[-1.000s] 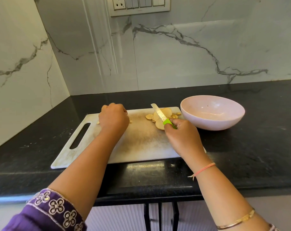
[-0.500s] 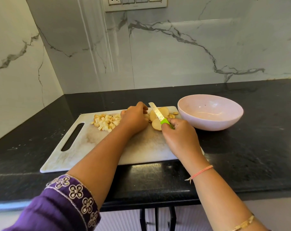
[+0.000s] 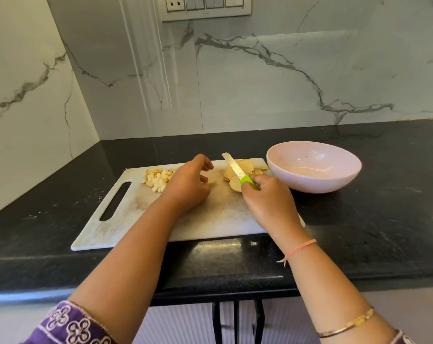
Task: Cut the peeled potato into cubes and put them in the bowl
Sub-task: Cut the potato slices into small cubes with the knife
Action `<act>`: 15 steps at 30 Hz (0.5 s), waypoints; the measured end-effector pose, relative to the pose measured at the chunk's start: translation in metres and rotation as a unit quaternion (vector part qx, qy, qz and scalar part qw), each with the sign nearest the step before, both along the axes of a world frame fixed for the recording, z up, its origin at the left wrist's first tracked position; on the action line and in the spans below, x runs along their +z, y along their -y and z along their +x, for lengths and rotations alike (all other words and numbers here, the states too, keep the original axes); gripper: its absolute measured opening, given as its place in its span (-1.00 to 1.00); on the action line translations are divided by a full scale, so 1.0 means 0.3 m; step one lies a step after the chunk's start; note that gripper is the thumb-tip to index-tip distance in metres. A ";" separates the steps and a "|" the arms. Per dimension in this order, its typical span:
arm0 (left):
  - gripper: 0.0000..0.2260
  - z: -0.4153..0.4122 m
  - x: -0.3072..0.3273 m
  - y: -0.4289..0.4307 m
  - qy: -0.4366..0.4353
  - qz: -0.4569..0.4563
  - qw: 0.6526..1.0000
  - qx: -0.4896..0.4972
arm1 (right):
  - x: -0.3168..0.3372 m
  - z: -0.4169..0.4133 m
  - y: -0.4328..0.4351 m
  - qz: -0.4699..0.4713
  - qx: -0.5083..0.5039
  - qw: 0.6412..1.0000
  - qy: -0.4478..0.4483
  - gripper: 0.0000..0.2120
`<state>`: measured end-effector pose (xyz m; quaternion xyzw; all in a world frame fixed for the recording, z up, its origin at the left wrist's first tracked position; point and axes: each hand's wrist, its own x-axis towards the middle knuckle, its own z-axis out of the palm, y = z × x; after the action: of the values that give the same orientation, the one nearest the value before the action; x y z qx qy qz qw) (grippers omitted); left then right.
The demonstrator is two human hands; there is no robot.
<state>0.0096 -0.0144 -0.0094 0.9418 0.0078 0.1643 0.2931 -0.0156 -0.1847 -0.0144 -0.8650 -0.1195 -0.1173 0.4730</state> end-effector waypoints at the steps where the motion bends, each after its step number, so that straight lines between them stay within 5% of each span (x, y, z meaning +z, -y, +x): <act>1: -0.67 -0.013 0.002 -0.002 0.001 -0.012 1.000 0.001 | 0.005 -0.003 -0.003 -0.010 0.002 1.000 -0.002 -0.76; 15: -0.77 -0.053 -0.009 0.000 0.019 -0.019 0.999 0.033 | 0.055 -0.117 -0.047 -0.240 0.000 0.971 0.004 -0.77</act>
<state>-0.0063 -0.0144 -0.0120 0.9321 0.0368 0.1912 0.3054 -0.0507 -0.1706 0.0022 -0.9527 -0.1461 -0.0890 0.2512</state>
